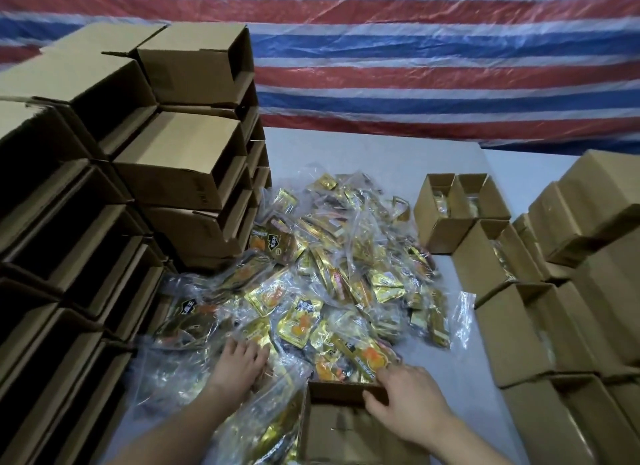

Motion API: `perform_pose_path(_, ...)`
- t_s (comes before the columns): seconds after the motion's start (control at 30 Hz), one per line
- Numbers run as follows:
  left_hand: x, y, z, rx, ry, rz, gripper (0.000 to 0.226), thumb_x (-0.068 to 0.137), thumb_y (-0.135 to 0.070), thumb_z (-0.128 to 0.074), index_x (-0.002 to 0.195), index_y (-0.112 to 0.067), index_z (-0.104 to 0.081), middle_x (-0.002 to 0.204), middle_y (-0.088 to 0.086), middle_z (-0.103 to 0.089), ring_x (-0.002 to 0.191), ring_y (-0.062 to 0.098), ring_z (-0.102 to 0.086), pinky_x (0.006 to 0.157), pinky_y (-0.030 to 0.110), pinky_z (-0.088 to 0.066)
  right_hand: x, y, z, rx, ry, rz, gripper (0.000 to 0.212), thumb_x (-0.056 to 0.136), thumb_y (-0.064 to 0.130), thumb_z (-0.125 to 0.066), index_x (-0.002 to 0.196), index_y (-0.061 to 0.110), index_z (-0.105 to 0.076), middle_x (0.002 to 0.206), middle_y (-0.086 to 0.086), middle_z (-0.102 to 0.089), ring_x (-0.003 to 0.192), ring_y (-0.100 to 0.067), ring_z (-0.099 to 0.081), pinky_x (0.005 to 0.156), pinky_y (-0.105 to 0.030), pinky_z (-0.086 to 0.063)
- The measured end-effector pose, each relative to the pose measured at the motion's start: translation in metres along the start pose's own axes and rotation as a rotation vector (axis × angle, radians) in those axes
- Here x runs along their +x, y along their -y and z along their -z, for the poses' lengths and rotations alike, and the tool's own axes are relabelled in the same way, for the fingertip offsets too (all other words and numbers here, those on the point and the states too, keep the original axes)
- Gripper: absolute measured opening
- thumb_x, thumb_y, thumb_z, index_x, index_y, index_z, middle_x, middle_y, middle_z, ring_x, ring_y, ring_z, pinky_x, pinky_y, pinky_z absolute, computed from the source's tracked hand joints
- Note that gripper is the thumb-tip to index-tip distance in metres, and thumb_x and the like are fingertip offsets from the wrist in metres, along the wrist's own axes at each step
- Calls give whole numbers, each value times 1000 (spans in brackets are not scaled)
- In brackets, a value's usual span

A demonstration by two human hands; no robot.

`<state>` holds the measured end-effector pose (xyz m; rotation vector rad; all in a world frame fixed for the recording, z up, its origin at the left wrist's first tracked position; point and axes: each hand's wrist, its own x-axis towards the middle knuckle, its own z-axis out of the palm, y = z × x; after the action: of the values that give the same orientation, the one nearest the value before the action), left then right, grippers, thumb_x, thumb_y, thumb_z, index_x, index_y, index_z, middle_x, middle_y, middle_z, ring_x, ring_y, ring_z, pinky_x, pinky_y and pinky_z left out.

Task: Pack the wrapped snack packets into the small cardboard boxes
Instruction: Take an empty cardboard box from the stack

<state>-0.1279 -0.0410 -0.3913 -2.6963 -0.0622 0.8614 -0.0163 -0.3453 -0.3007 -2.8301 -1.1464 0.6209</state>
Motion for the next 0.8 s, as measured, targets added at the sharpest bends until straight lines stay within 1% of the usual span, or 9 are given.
perform_pose_path(0.13,-12,7,0,-58,-100,7,70,94,-27,-57,153,-15,-19,144,9,-41,134,30,-36,119,47,-19,0,-2,4,49,49,26,58,79,82,-27,80,29,-51,77,14,-51,74,-10,-48,76,-31,-36)
perform_pose_path(0.23,-23,23,11,-231,-186,-12,30,96,-34,-54,124,-24,-56,127,-3,-51,122,17,-44,106,30,-29,-1,-5,9,65,71,41,67,78,86,-21,88,30,-55,85,15,-52,81,-8,-45,83,-31,-35)
perform_pose_path(0.33,-36,42,42,-625,-329,98,17,89,-38,-62,104,-30,-62,109,-9,-53,98,7,-50,85,18,-39,2,-10,20,168,23,26,68,86,82,-21,111,33,-61,102,16,-57,97,-6,-51,91,-29,-37)
perform_pose_path(0.4,-45,54,72,-1064,-335,133,22,85,-24,-70,102,-35,-63,105,-16,-60,90,3,-63,79,17,-52,6,-11,33,304,6,15,67,88,78,-21,119,34,-61,110,19,-59,107,-3,-53,95,-27,-40)
perform_pose_path(0.47,-54,60,113,-1447,-306,108,30,85,-16,-73,106,-36,-63,100,-9,-72,91,6,-71,81,31,-60,13,-7,53,532,-19,-1,51,91,72,-29,113,38,-61,109,23,-58,107,0,-54,95,-23,-44)
perform_pose_path(0.53,-57,61,160,-1603,-330,42,26,84,-20,-76,108,-21,-63,96,0,-76,88,15,-73,80,41,-60,24,-2,78,828,-70,-39,34,93,62,-40,115,42,-57,117,23,-58,116,-4,-55,98,-23,-45)
perform_pose_path(0.6,-62,51,211,-1662,-392,-107,27,85,-21,-75,106,-10,-62,91,5,-76,84,19,-74,76,36,-59,35,8,112,1218,-131,-40,56,82,72,-45,126,38,-55,130,17,-57,124,-8,-53,105,-31,-43)
perform_pose_path(0.7,-73,26,278,-1744,-462,-315,22,84,-24,-76,99,-12,-64,88,2,-75,83,15,-73,71,23,-56,47,20,169,1674,-39,146,82,69,81,-62,135,34,-53,139,0,-58,129,-21,-55,105,-47,-46)
perform_pose_path(0.8,-76,2,323,-1817,-539,-394,39,76,-57,-74,94,-23,-65,72,-14,-69,66,0,-65,65,18,-51,46,28,205,1917,39,229,88,69,70,-76,132,11,-62,131,-20,-62,122,-37,-60,100,-51,-50)
